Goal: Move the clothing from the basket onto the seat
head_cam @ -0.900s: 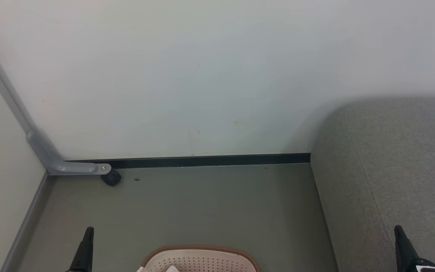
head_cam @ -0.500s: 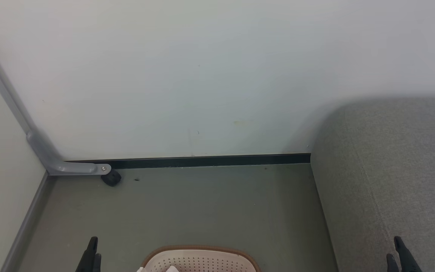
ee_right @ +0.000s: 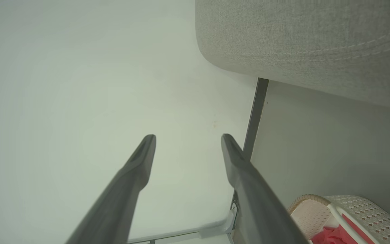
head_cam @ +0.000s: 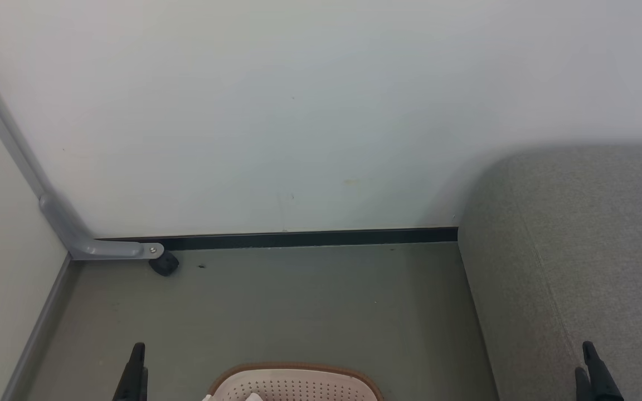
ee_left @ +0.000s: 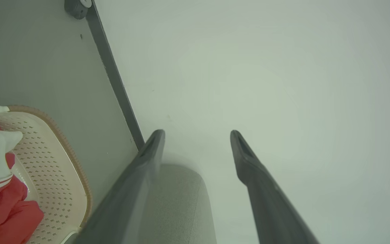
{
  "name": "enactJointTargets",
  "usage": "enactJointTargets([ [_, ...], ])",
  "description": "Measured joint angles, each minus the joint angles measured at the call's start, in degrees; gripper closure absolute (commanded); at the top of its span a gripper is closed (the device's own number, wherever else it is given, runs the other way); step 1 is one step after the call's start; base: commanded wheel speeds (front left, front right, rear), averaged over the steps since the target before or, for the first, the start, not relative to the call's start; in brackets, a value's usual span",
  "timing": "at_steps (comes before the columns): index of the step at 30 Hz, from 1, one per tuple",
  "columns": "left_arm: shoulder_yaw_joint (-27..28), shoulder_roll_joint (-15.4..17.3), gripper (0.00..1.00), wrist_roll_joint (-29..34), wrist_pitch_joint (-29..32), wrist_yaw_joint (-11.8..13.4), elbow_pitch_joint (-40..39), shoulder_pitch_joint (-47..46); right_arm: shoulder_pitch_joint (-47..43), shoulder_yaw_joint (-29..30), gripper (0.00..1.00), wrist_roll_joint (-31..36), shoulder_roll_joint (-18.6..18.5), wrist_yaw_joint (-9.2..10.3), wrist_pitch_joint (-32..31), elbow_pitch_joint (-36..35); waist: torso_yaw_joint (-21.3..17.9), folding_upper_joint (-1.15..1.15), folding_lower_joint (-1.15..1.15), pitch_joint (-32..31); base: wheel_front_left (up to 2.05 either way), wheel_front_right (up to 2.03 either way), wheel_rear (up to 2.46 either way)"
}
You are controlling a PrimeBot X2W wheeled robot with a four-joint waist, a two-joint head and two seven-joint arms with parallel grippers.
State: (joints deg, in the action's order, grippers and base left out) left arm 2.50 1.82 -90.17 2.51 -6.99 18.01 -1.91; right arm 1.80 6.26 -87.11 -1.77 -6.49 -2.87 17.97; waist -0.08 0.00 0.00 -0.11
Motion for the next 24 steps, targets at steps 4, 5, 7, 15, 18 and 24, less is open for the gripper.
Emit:
enactJointTargets([
  [4, -0.87, 0.41, 0.00, 2.54, -1.18, 0.00, -0.11, -0.10, 0.03, -0.87, 0.00, 2.86, -0.75, 0.00, 1.10, -0.48, -0.03, 0.00, 0.00, -0.04, 0.00, 0.00, 0.00],
  [5, -1.01, 0.49, 0.00, 3.01, -1.24, 0.00, -0.11, -0.17, 0.03, -1.12, 0.00, 3.85, -0.97, 0.00, 1.46, -0.56, -0.04, 0.00, 0.00, -0.05, 0.00, 0.00, 0.00],
  [7, -1.36, 0.76, 0.00, 5.08, -1.81, 0.00, -0.14, -0.31, 0.05, -1.70, 0.00, 5.69, -1.45, 0.02, 1.69, -0.71, -0.05, 0.00, 0.00, -0.07, 0.00, 0.00, 0.00],
  [15, -2.12, 1.82, 0.00, 12.17, -3.59, 1.12, -0.75, -1.39, 0.42, -5.10, 0.00, 16.03, -4.50, 1.74, 3.72, -1.26, -0.13, 0.00, 0.00, -0.21, 0.00, 0.00, 0.00],
  [18, -2.27, 1.90, 0.00, 15.89, -4.21, 2.05, -1.53, -1.48, 1.07, -6.37, 0.00, 19.63, -5.42, 2.55, 4.31, -1.43, -0.16, 0.00, 0.00, -0.30, 0.00, 0.00, 0.00],
  [24, -4.01, 3.14, 0.00, 23.54, -5.34, 3.54, -2.66, -1.57, 1.27, -8.69, 0.00, 26.02, -6.94, 4.03, 5.56, -2.10, -0.23, 0.00, 0.00, -0.57, 0.00, 0.00, 0.00],
])
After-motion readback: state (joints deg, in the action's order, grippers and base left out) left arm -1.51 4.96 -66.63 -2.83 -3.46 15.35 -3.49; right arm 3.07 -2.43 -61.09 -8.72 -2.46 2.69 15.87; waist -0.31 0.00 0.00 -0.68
